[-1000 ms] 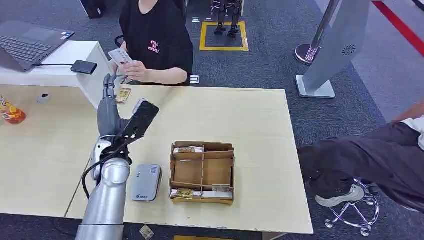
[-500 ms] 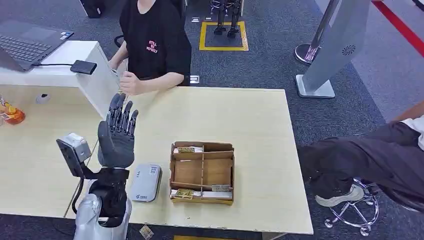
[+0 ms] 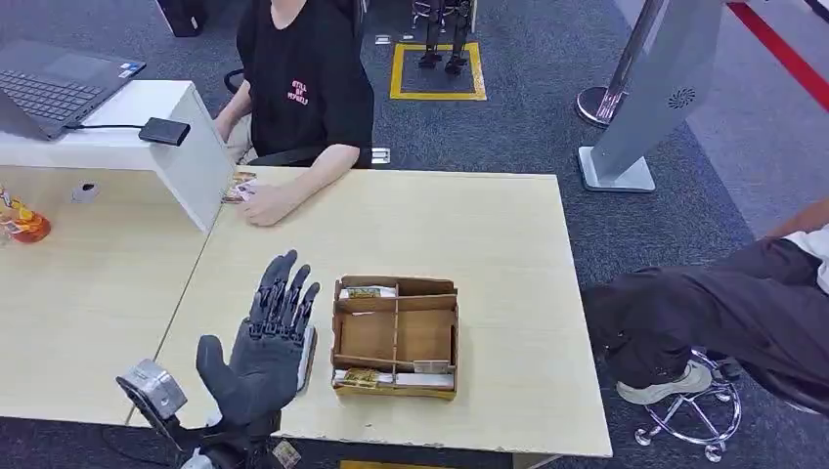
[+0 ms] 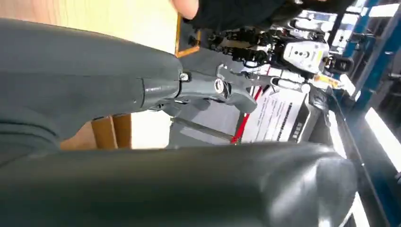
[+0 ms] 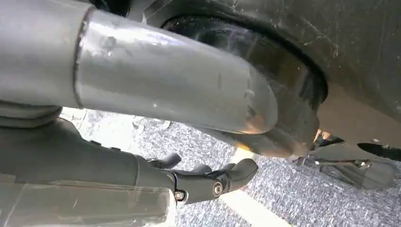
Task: Pass the card to the sensor for recognition and then transmit it.
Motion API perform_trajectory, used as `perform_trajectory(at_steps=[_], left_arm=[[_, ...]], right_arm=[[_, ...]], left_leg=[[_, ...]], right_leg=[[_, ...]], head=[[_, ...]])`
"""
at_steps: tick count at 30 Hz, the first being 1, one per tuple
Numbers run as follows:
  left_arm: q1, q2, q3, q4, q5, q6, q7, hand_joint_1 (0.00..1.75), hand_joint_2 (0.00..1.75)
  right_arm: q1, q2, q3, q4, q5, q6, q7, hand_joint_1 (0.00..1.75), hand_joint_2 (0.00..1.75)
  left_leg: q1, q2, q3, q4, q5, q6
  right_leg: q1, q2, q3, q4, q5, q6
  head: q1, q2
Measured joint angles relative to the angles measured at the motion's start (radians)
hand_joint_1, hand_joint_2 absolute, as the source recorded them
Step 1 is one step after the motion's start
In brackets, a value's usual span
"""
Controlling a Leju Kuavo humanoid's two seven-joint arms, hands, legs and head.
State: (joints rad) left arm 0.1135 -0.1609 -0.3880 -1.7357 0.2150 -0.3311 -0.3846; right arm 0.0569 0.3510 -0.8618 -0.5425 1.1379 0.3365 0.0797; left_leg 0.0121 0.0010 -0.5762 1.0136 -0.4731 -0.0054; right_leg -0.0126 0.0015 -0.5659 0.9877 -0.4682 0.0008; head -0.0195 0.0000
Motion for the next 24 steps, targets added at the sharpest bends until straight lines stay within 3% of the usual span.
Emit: perform_trajectory(at_steps=[4,8,10,17,24], left_arm=[[0.021,0.038,-0.050,-0.002,-0.178,0.069,-0.050,0.00,1.75],[0.043,0.075,-0.107,-0.029,-0.557,0.255,-0.055,0.00,1.75],[0.049,0.091,-0.138,-0.041,-0.717,0.331,-0.039,0.17,1.75],[0.031,0.156,-0.280,-0.027,-1.230,0.558,0.057,0.21,1.75],[-0.040,0.214,-0.373,0.053,-1.466,0.656,0.142,0.23,1.75]], right_arm=[[0.013,0.000,0.003,-0.007,-0.027,-0.001,-0.003,0.00,0.00],[0.030,0.000,0.010,-0.013,-0.100,-0.015,-0.003,0.00,0.00],[0.038,0.000,0.018,-0.014,-0.130,-0.024,-0.001,0.00,0.00],[0.067,0.001,0.083,-0.043,-0.220,-0.022,0.031,0.00,0.00],[0.068,0.001,0.097,-0.057,-0.178,-0.018,0.028,0.00,0.00]], left_leg=[[0.000,0.000,0.000,0.000,0.000,0.000],[0.000,0.000,0.000,0.000,0.000,0.000],[0.000,0.000,0.000,0.000,0.000,0.000],[0.000,0.000,0.000,0.000,0.000,0.000],[0.000,0.000,0.000,0.000,0.000,0.000]], right_leg=[[0.000,0.000,0.000,0.000,0.000,0.000],[0.000,0.000,0.000,0.000,0.000,0.000],[0.000,0.000,0.000,0.000,0.000,0.000],[0.000,0.000,0.000,0.000,0.000,0.000],[0.000,0.000,0.000,0.000,0.000,0.000]], head=[[0.000,0.000],[0.000,0.000],[0.000,0.000],[0.000,0.000],[0.000,0.000]])
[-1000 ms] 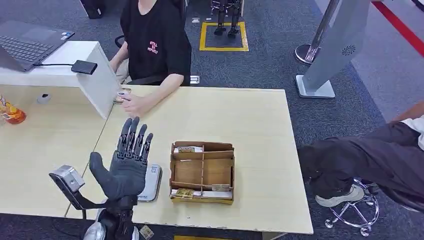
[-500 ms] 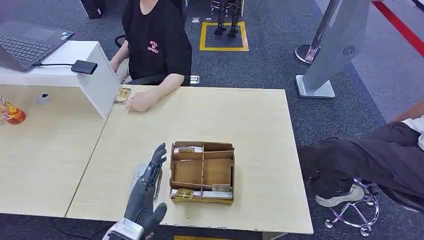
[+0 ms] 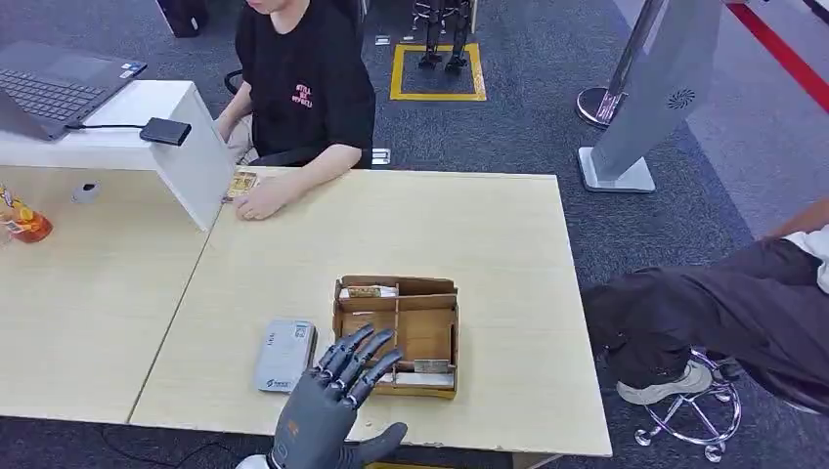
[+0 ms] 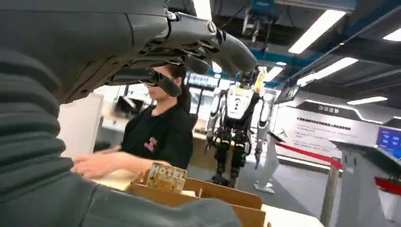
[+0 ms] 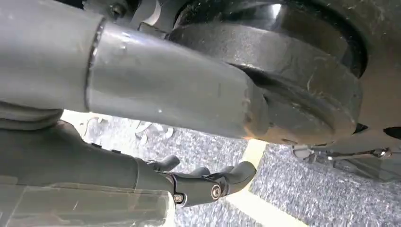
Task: Pass the card to the sensor for recognition and then transmit it.
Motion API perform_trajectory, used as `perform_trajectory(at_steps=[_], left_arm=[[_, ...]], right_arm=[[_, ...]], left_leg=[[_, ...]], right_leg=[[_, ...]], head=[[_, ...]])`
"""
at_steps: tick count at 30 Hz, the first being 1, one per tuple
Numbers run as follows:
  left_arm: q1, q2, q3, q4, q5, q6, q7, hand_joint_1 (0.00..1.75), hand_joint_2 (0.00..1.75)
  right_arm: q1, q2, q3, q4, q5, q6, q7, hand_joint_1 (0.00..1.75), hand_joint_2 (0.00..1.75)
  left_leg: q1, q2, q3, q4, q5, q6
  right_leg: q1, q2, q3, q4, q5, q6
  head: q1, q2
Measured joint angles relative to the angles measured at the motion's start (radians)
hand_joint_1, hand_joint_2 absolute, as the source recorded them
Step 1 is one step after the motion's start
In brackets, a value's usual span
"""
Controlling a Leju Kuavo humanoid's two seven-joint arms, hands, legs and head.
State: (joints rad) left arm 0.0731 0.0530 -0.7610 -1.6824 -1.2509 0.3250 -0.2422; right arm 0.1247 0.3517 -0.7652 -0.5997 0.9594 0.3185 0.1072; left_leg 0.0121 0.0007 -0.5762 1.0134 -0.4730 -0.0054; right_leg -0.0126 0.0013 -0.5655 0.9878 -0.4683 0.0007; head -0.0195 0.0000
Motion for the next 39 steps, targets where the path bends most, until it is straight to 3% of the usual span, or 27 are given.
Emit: perform_trajectory(at_steps=[5,9,21,28,35,39], left_arm=[[-0.039,0.027,-0.050,0.058,-0.147,0.029,0.080,0.38,1.75],[-0.060,0.039,-0.081,0.107,-0.215,0.039,0.130,0.37,1.75],[-0.070,0.051,-0.104,0.167,-0.269,0.036,0.185,0.42,1.75],[-0.071,0.054,-0.105,0.192,-0.315,0.025,0.246,0.44,1.75],[-0.093,0.055,-0.118,0.197,-0.317,0.007,0.399,0.42,1.75],[-0.110,0.054,-0.125,0.200,-0.317,-0.002,0.442,0.44,1.75]], right_arm=[[-0.007,0.000,-0.010,0.000,0.068,0.003,-0.021,0.00,0.00],[-0.020,0.000,-0.033,0.005,0.115,0.004,-0.037,0.00,0.00],[-0.041,0.000,-0.090,0.028,0.185,0.000,-0.060,0.00,0.00],[-0.055,0.000,-0.138,0.038,0.236,0.006,-0.074,0.00,0.00],[-0.063,0.000,-0.166,0.047,0.257,0.006,-0.077,0.00,0.00],[-0.067,0.000,-0.178,0.052,0.272,0.006,-0.081,0.00,0.00]], left_leg=[[0.000,0.000,0.000,0.000,0.000,0.000],[0.000,0.000,0.000,0.000,0.000,0.000],[0.000,0.000,0.000,0.000,0.000,0.000],[0.000,0.000,0.000,0.000,0.000,0.000],[0.000,0.000,0.000,0.000,0.000,0.000],[0.000,0.000,0.000,0.000,0.000,0.000]], right_leg=[[0.000,0.000,0.000,0.000,0.000,0.000],[0.000,0.000,0.000,0.000,0.000,0.000],[0.000,0.000,0.000,0.000,0.000,0.000],[0.000,0.000,0.000,0.000,0.000,0.000],[0.000,0.000,0.000,0.000,0.000,0.000],[0.000,0.000,0.000,0.000,0.000,0.000]], head=[[0.000,0.000],[0.000,0.000],[0.000,0.000],[0.000,0.000],[0.000,0.000],[0.000,0.000]])
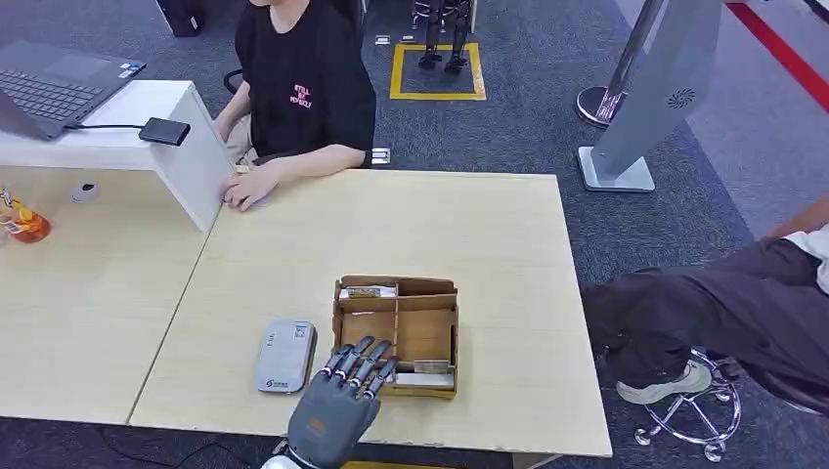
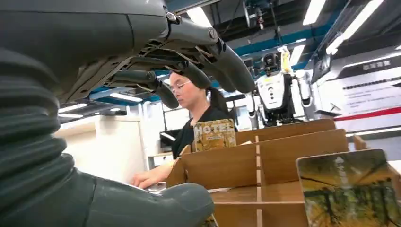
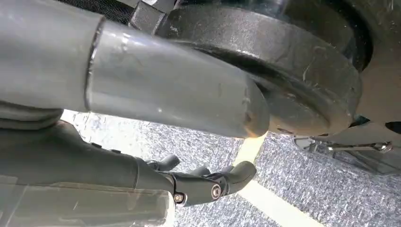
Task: Pass the card to the sensor for recognition and then transmit it.
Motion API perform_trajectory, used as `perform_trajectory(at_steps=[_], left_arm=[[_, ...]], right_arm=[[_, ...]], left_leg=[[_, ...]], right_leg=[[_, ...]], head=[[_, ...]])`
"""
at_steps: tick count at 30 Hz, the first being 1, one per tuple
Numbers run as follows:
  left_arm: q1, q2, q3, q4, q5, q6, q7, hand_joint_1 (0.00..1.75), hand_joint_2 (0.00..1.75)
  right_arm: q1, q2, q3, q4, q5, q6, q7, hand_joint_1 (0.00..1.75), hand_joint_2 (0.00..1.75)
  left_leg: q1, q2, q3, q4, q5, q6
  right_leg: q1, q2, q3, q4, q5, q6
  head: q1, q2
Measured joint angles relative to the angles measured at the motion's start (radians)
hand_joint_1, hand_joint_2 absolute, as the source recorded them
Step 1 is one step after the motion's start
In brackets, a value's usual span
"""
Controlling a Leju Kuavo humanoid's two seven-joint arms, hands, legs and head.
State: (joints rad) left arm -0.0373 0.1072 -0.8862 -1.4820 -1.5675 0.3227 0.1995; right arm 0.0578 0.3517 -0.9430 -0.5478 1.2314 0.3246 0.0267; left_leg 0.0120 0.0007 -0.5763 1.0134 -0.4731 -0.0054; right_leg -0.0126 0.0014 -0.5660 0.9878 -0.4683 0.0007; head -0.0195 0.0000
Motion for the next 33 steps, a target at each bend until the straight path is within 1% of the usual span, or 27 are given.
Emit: perform_trajectory(at_steps=[5,11,16,18,25,33], left_arm=[[-0.015,0.000,-0.013,0.007,0.000,-0.018,0.053,0.44,1.75],[-0.024,0.007,-0.027,0.016,0.000,-0.034,0.087,0.44,1.75],[-0.032,0.018,-0.035,0.020,0.000,-0.039,0.087,0.40,1.75],[-0.038,0.027,-0.040,0.026,0.000,-0.039,0.085,0.44,1.75],[-0.056,0.058,-0.058,0.046,0.000,-0.048,0.075,0.42,1.75],[-0.059,0.071,-0.064,0.057,0.000,-0.051,0.084,0.45,1.75]], right_arm=[[-0.002,0.000,-0.010,0.003,0.014,0.002,-0.003,0.00,0.00],[-0.004,0.000,-0.021,0.005,0.029,0.004,-0.009,0.00,0.00],[-0.005,0.000,-0.030,0.006,0.037,0.005,-0.013,0.00,0.00],[-0.007,0.000,-0.034,0.008,0.047,0.005,-0.014,0.00,0.00],[-0.017,0.000,-0.048,0.022,0.069,0.003,-0.024,0.00,0.00],[-0.020,0.000,-0.054,0.030,0.072,0.002,-0.026,0.00,0.00]], left_leg=[[0.000,0.000,0.000,0.000,0.000,0.000],[0.000,0.000,0.000,0.000,0.000,0.000],[0.000,0.000,0.000,0.000,0.000,0.000],[0.000,0.000,0.000,0.000,0.000,0.000],[0.000,0.000,0.000,0.000,0.000,0.000],[0.000,0.000,0.000,0.000,0.000,0.000]], right_leg=[[0.000,0.000,0.000,0.000,0.000,0.000],[0.000,0.000,0.000,0.000,0.000,0.000],[0.000,0.000,0.000,0.000,0.000,0.000],[0.000,0.000,0.000,0.000,0.000,0.000],[0.000,0.000,0.000,0.000,0.000,0.000],[0.000,0.000,0.000,0.000,0.000,0.000]], head=[[0.000,0.000],[0.000,0.000],[0.000,0.000],[0.000,0.000],[0.000,0.000],[0.000,0.000]])
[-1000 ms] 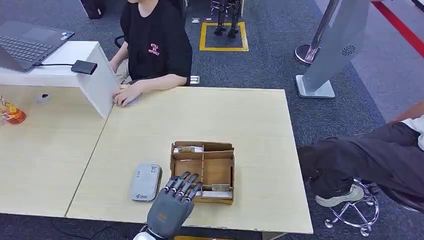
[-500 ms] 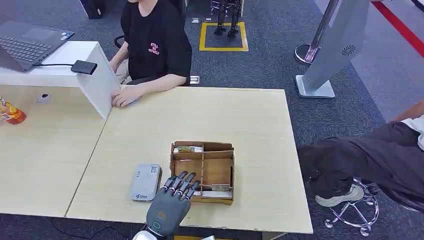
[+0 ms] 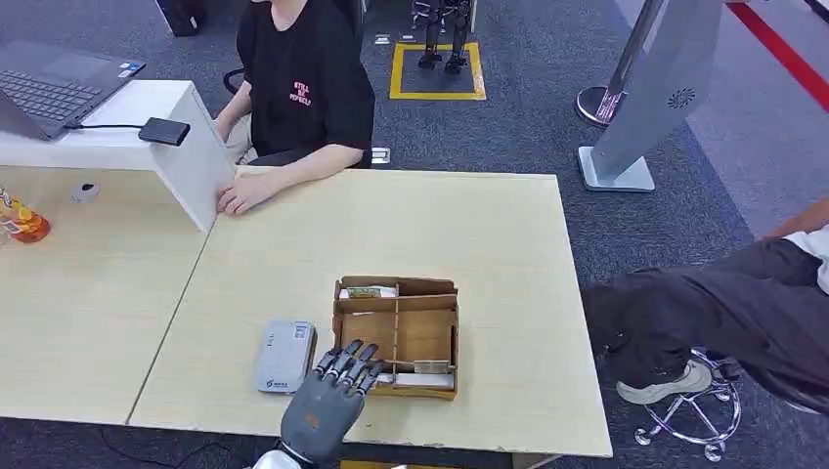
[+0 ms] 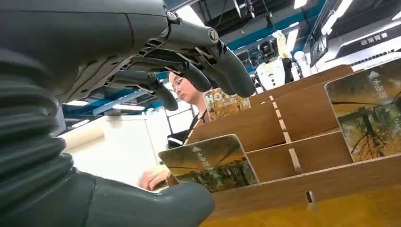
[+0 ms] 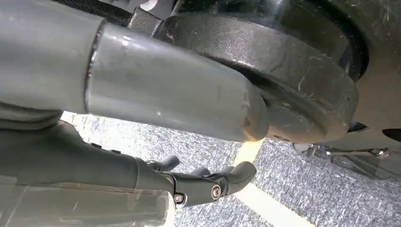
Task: Pass the card to the sensor for recognition and then transmit it.
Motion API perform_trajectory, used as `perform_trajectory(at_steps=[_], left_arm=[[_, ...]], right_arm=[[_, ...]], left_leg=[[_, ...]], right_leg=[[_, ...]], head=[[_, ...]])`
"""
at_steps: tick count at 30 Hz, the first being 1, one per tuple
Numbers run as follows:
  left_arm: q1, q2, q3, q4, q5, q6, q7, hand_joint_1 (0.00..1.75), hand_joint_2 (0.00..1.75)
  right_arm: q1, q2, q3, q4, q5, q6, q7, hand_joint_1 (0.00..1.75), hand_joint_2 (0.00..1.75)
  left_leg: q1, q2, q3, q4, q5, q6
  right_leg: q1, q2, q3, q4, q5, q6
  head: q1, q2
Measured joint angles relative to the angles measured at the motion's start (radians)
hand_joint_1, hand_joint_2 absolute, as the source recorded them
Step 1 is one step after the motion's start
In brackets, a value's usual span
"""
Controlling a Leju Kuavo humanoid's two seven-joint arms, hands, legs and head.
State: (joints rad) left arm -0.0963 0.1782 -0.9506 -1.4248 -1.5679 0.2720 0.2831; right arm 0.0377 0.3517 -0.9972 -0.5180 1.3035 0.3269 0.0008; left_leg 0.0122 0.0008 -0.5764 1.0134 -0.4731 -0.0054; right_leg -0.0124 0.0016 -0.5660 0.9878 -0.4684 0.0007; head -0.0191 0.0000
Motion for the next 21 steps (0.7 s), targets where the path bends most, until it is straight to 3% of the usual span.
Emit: perform_trajectory(at_steps=[4,9,11,13,16,21], left_arm=[[0.001,0.007,-0.001,0.000,0.000,-0.002,0.018,0.45,1.75],[0.002,0.012,-0.001,0.000,0.000,-0.002,0.024,0.68,1.75],[0.004,0.013,-0.001,0.000,0.000,-0.001,0.026,1.47,1.75],[0.006,0.012,-0.001,0.000,0.000,-0.001,0.030,1.64,1.75],[0.006,0.012,-0.001,0.000,0.000,0.000,0.042,1.75,1.75],[0.006,0.019,-0.002,0.000,0.000,0.000,0.077,1.75,1.75]], right_arm=[[-0.001,0.000,-0.005,0.003,0.005,-0.002,-0.005,0.00,0.00],[-0.002,0.000,-0.006,0.005,0.009,-0.003,-0.005,0.00,0.00],[-0.002,0.000,-0.008,0.005,0.011,-0.003,-0.005,0.00,0.00],[-0.003,0.000,-0.009,0.005,0.013,-0.003,-0.005,0.00,0.00],[-0.003,0.000,-0.012,0.005,0.014,-0.003,-0.006,0.00,0.00],[-0.003,0.000,-0.021,0.005,0.018,-0.003,-0.006,0.00,0.00]], left_leg=[[0.000,0.000,0.000,0.000,0.000,0.000],[0.000,0.000,0.000,0.000,0.000,0.000],[0.000,0.000,0.000,0.000,0.000,0.000],[0.000,0.000,0.000,0.000,0.000,0.000],[0.000,0.000,0.000,0.000,0.000,0.000],[0.000,0.000,0.000,0.000,0.000,0.000]], right_leg=[[0.000,0.000,0.000,0.000,0.000,0.000],[0.000,0.000,0.000,0.000,0.000,0.000],[0.000,0.000,0.000,0.000,0.000,0.000],[0.000,0.000,0.000,0.000,0.000,0.000],[0.000,0.000,0.000,0.000,0.000,0.000],[0.000,0.000,0.000,0.000,0.000,0.000]], head=[[0.000,0.000],[0.000,0.000],[0.000,0.000],[0.000,0.000],[0.000,0.000],[0.000,0.000]])
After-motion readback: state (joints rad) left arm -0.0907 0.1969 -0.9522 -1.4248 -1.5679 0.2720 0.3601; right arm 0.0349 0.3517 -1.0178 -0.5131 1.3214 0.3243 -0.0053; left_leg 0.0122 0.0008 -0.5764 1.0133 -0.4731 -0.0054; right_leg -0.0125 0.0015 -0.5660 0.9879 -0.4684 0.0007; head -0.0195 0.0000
